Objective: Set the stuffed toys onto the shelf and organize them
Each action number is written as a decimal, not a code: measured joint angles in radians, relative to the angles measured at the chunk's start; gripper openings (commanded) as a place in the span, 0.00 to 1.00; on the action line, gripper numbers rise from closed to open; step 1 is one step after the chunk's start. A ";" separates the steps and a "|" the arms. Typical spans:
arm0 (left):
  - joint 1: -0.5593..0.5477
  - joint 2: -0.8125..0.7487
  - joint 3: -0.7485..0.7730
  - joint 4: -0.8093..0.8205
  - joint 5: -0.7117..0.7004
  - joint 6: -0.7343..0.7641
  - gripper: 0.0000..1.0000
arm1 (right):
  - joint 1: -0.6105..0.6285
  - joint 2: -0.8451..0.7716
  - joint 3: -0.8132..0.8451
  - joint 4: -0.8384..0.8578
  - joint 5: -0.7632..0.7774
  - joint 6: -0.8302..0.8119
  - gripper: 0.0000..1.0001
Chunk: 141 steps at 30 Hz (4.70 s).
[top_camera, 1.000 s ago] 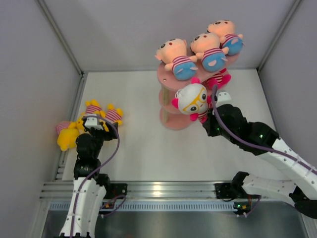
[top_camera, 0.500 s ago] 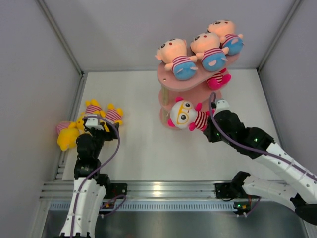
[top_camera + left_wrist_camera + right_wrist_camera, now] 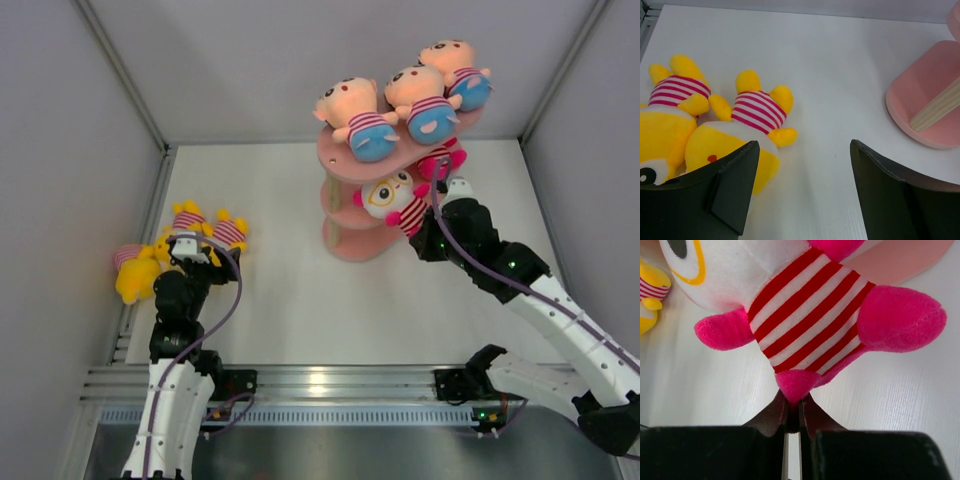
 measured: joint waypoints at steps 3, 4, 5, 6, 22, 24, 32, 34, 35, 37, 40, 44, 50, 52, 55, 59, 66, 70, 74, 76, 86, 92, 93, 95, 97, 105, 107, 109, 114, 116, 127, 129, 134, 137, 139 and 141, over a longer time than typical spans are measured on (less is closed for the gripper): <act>0.000 0.000 0.000 0.000 0.000 0.000 0.79 | -0.039 0.047 0.000 0.044 -0.020 -0.004 0.00; 0.000 0.000 0.000 0.000 0.000 0.000 0.79 | -0.051 0.056 0.000 0.053 -0.026 -0.006 0.00; 0.000 0.000 0.000 0.000 0.000 0.000 0.79 | -0.067 0.066 0.000 0.066 -0.033 -0.006 0.00; 0.000 0.000 0.000 0.000 0.000 0.000 0.79 | -0.082 0.074 0.001 0.082 -0.038 -0.006 0.00; 0.000 0.000 0.000 0.000 0.000 0.000 0.79 | -0.194 0.229 0.063 0.272 -0.140 -0.016 0.04; 0.000 0.000 0.000 0.000 0.000 0.000 0.79 | -0.209 0.229 0.063 0.290 -0.139 -0.011 0.06; 0.000 0.000 0.000 0.000 0.000 0.000 0.79 | -0.275 0.256 0.063 0.335 -0.145 0.010 0.07; 0.000 0.000 0.000 0.000 0.000 0.000 0.79 | -0.281 0.274 0.063 0.335 -0.157 0.009 0.06; 0.000 0.000 0.000 0.000 0.000 0.000 0.79 | -0.282 0.285 0.063 0.335 -0.167 0.007 0.05; 0.000 0.000 0.000 0.000 0.000 0.000 0.79 | -0.282 0.302 0.063 0.334 -0.201 0.001 0.03; 0.000 0.000 0.000 0.000 0.000 0.000 0.79 | -0.282 0.310 0.063 0.333 -0.246 -0.006 0.06; 0.000 0.000 0.000 0.000 0.000 0.000 0.79 | -0.282 0.310 0.063 0.333 -0.260 -0.010 0.34; 0.000 0.000 0.000 0.000 0.000 0.000 0.79 | -0.283 0.300 0.063 0.334 -0.248 -0.019 0.55; 0.001 0.000 0.000 0.000 0.000 0.000 0.79 | -0.283 0.298 0.064 0.333 -0.241 -0.024 0.57; 0.004 0.000 0.000 0.000 0.004 0.000 0.79 | -0.283 0.286 0.064 0.329 -0.240 -0.028 0.60; 0.008 0.005 0.000 -0.001 0.002 0.005 0.68 | -0.283 0.227 0.064 0.323 -0.246 -0.040 0.61; 0.026 0.130 0.097 -0.095 -0.173 0.177 0.68 | -0.283 0.080 0.064 0.277 -0.307 -0.086 0.63; 0.027 0.233 0.212 -0.150 -0.228 0.308 0.71 | -0.283 0.013 0.063 0.242 -0.327 -0.117 0.63; 0.027 0.447 0.372 -0.170 -0.299 0.415 0.79 | -0.283 -0.013 0.062 0.200 -0.333 -0.146 0.63; 0.027 0.590 0.448 -0.187 -0.349 0.465 0.80 | -0.283 -0.012 0.062 0.171 -0.336 -0.156 0.63; 0.138 0.981 0.721 -0.384 -0.390 0.649 0.85 | -0.283 -0.035 0.033 0.090 -0.337 -0.199 0.64; 0.238 0.983 0.750 -0.476 -0.340 0.735 0.93 | -0.283 -0.050 -0.004 0.076 -0.344 -0.217 0.65; 0.247 0.982 0.753 -0.503 -0.311 0.752 0.93 | -0.283 -0.051 -0.010 0.076 -0.346 -0.220 0.65; 0.260 0.977 0.752 -0.558 -0.239 0.777 0.93 | -0.283 -0.055 -0.023 0.077 -0.348 -0.227 0.65; 0.264 0.962 0.747 -0.618 -0.153 0.804 0.92 | -0.283 -0.060 -0.036 0.077 -0.349 -0.234 0.66; 0.261 0.919 0.684 -0.732 0.127 0.830 0.90 | -0.283 -0.076 -0.076 0.069 -0.356 -0.243 0.67; 0.249 0.919 0.668 -0.734 0.158 0.833 0.95 | -0.283 -0.083 -0.077 0.069 -0.356 -0.244 0.67; 0.229 0.927 0.656 -0.743 0.167 0.834 0.98 | -0.283 -0.093 -0.081 0.070 -0.356 -0.245 0.68; 0.203 1.028 0.656 -0.730 0.167 0.812 0.81 | -0.283 -0.101 -0.093 0.069 -0.365 -0.244 0.67; 0.201 1.053 0.655 -0.706 0.158 0.801 0.54 | -0.283 -0.104 -0.101 0.069 -0.369 -0.243 0.68; 0.132 0.938 0.591 -0.654 0.227 0.828 0.00 | -0.281 -0.159 -0.127 0.052 -0.436 -0.242 0.67; 0.132 0.858 0.578 -0.671 0.273 0.858 0.00 | -0.264 -0.168 -0.127 0.056 -0.480 -0.241 0.67; 0.113 0.585 0.579 -0.802 0.403 1.003 0.00 | -0.079 -0.153 -0.122 0.098 -0.504 -0.224 0.69; 0.059 0.441 0.579 -0.873 0.428 1.053 0.00 | 0.117 -0.071 -0.070 0.145 -0.477 -0.199 0.69; 0.027 0.365 0.578 -0.926 0.447 1.082 0.00 | 0.189 0.009 -0.013 0.189 -0.460 -0.177 0.69; 0.016 0.304 0.578 -0.983 0.461 1.108 0.00 | 0.230 0.096 0.032 0.250 -0.431 -0.154 0.70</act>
